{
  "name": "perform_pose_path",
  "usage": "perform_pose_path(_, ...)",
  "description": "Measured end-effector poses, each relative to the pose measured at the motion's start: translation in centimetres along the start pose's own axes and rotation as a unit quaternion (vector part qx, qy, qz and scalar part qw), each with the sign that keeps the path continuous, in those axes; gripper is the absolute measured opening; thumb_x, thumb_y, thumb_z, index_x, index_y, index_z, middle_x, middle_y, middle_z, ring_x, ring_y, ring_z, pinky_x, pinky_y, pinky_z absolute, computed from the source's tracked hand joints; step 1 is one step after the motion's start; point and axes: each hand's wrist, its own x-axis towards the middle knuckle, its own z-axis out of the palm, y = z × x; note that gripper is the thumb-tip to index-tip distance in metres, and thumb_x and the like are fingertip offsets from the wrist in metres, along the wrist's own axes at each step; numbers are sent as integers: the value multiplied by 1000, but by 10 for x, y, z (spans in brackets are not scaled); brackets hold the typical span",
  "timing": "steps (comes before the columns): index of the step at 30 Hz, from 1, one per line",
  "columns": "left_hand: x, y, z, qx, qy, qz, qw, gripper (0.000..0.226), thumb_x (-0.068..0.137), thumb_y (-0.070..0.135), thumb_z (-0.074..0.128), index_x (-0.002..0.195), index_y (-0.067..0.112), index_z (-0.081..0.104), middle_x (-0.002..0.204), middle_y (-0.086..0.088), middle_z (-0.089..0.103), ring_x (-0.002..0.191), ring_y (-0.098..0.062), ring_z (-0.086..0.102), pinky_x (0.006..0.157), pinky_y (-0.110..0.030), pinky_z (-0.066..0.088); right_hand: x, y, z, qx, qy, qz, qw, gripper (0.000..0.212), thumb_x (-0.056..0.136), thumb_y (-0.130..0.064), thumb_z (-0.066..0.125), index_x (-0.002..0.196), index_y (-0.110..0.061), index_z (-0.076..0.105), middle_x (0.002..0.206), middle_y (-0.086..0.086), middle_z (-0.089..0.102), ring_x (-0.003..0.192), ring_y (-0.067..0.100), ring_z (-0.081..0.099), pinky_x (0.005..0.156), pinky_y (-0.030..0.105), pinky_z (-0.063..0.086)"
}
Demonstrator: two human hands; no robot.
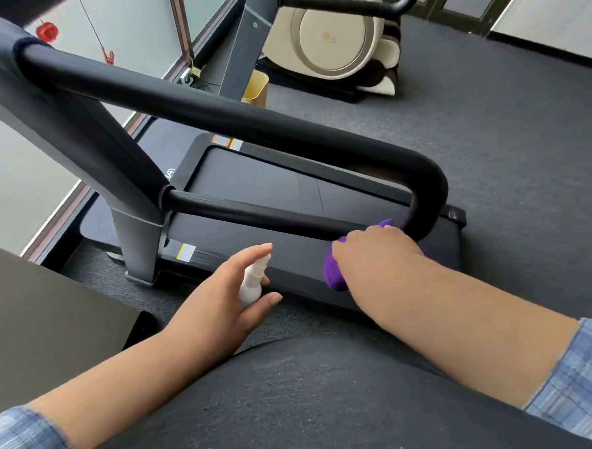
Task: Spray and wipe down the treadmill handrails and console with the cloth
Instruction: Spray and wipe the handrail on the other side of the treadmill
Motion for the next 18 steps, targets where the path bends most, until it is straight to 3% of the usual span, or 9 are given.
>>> perform_pose_path(1,1,-2,-1,-3,-1,-1,1000,79,81,30,76,119,77,25,94,24,58,91,5,57,76,-3,37,-4,-7,-5,20,16,-9,1000,13,86,-20,59,94,-28,55,100,2,52,105,30,53,95,44,41)
perform_pose_path(4,9,-9,-1,0,-17,-8,1000,76,81,31,76,120,73,27,95,26,58,90,2,58,75,-5,38,-5,-20,-16,-30,87,-21,996,51,84,-19,64,132,-22,49,135,10,40,124,37,43,106,51,32)
perform_pose_path(6,13,-10,0,1,-33,-8,999,74,81,32,76,120,72,27,93,26,59,89,1,58,74,-5,38,-6,-23,-22,-93,138,-8,986,57,85,-24,64,139,-21,47,144,12,30,128,39,35,109,56,28)
perform_pose_path(9,18,-9,3,-7,-55,3,998,74,82,35,74,119,74,24,99,30,57,91,1,58,76,-11,41,-1,-25,-23,-189,169,-3,967,44,93,-25,54,137,-19,53,140,13,34,128,39,33,111,59,25)
perform_pose_path(11,22,-7,5,-10,-75,12,997,74,83,36,73,117,76,22,102,34,55,92,3,58,79,-15,42,9,-12,-21,-218,138,10,966,39,99,-22,47,137,-16,55,137,12,39,130,39,34,111,57,26)
perform_pose_path(14,27,-3,9,-10,-106,25,994,75,84,37,73,117,78,19,101,33,57,93,6,57,79,-16,41,15,17,-16,-233,71,38,969,33,98,-17,49,129,-19,60,122,6,49,121,33,44,101,44,38)
perform_pose_path(18,25,-4,10,-11,-114,30,993,76,83,38,73,118,79,18,94,23,61,92,4,58,79,-19,42,17,23,11,-132,112,53,983,33,90,-14,54,122,-18,59,114,6,51,111,30,47,100,40,35)
